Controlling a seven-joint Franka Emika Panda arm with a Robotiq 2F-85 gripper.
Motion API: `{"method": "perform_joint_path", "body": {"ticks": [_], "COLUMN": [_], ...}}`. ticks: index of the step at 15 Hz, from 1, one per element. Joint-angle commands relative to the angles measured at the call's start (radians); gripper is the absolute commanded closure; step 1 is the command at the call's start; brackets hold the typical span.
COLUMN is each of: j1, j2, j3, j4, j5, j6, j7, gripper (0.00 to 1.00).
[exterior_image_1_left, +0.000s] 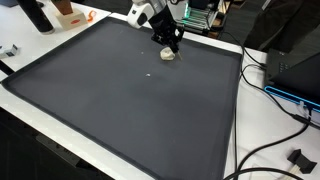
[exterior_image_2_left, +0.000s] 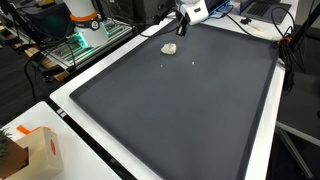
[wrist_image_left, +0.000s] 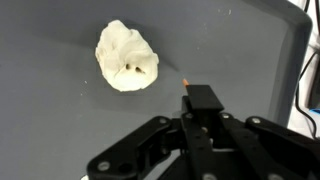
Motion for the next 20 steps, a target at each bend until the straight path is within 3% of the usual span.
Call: {"method": "perform_joint_path", "body": {"ticks": [1, 5, 20], "j1": [0.017, 0.036, 0.119], "j2": [-0.066, -0.129, -0.357], "j3": [0.001, 0.003, 0.013], "j4": [-0.043, -0.058, -0.128], "j5": [-0.034, -0.082, -0.457], "j6": [0.037, 0.049, 0.022], "j7": [0.040, 0.048, 0.202], "gripper": [0.97, 0.97, 0.97]}}
